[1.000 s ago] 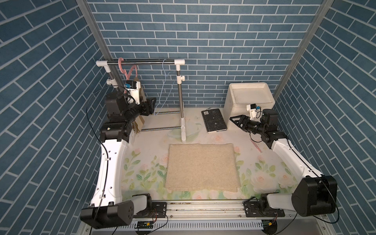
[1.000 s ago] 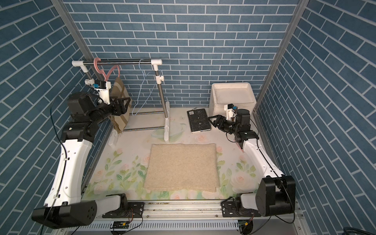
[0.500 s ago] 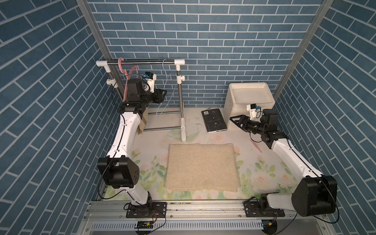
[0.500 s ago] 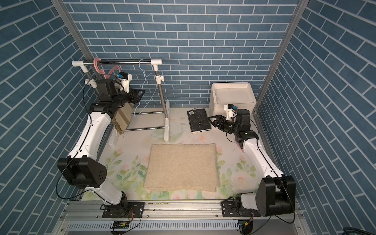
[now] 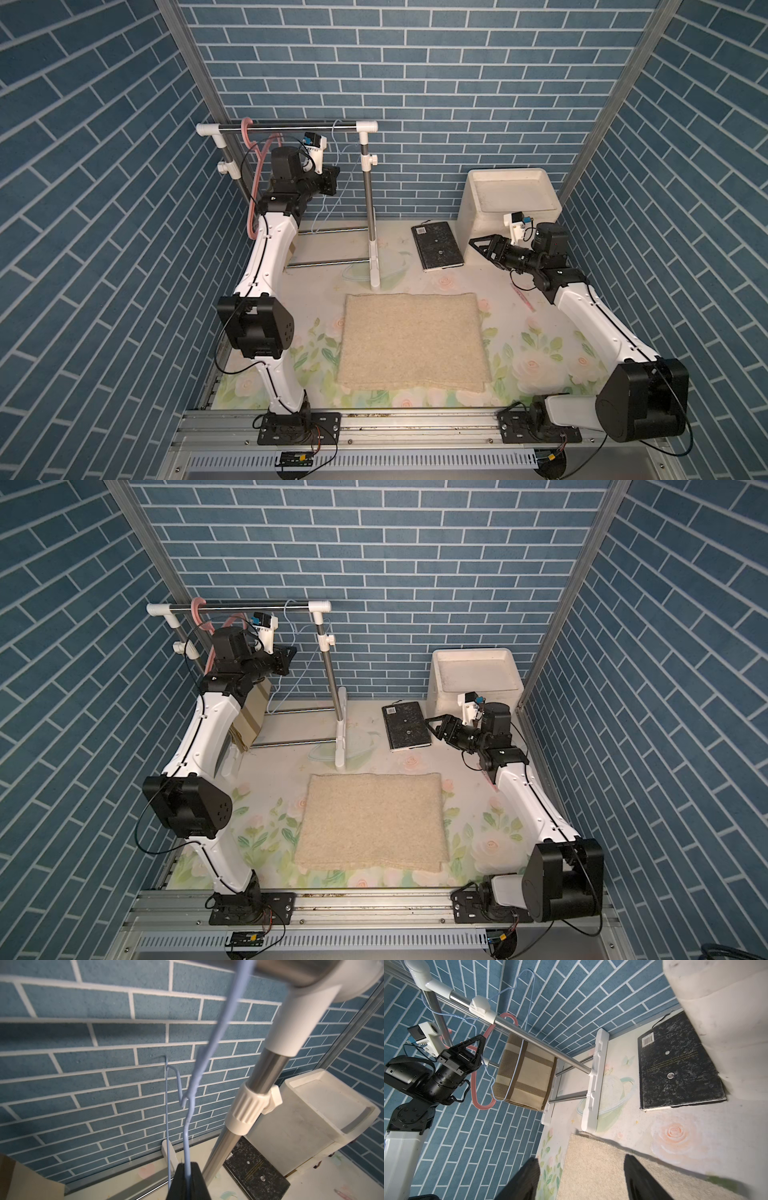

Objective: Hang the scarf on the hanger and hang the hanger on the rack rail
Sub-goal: Pick up the hanger from the clothesline.

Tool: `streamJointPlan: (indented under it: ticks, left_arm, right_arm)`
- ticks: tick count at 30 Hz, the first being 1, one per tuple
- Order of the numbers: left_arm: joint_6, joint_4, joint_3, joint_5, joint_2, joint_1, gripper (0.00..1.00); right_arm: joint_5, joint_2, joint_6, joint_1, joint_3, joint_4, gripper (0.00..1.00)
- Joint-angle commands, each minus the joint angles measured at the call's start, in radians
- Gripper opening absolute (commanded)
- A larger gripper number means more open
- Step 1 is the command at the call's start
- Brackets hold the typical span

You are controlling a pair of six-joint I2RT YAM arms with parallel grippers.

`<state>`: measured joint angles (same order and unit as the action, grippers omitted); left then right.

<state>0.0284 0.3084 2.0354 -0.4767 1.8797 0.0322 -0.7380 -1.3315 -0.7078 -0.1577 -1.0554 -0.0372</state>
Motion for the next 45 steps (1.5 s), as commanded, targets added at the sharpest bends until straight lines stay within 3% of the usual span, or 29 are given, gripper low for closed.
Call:
streamJointPlan:
  ticks: [1, 12, 28, 35, 45]
  left_arm:
    - [-0.005, -0.006, 0.033, 0.006, 0.002, 0.013, 0.02]
    - [-0.034, 0.018, -0.02, 0.086, -0.135, 0.022, 0.0]
    - [0.028, -0.038, -0.71, 0.291, -0.682, 0.048, 0.0]
    - [0.137, 0.0, -0.906, 0.316, -0.878, 0.165, 0.0]
    - [0.398, -0.04, -1.162, 0.422, -1.069, 0.472, 0.0]
  right_arm:
    - [-0.009, 0.017, 0.019, 0.005, 0.003, 0.016, 0.69]
    - [-0.015, 0.026, 0.024, 0.004, 0.029, 0.029, 0.69]
    - [0.051, 0.041, 0.122, 0.036, 0.097, -0.072, 0.69]
    - [0.136, 0.051, 0.244, 0.04, 0.169, -0.263, 0.69]
    - [0.123, 0.066, 0.252, 0.02, 0.355, -0.326, 0.67]
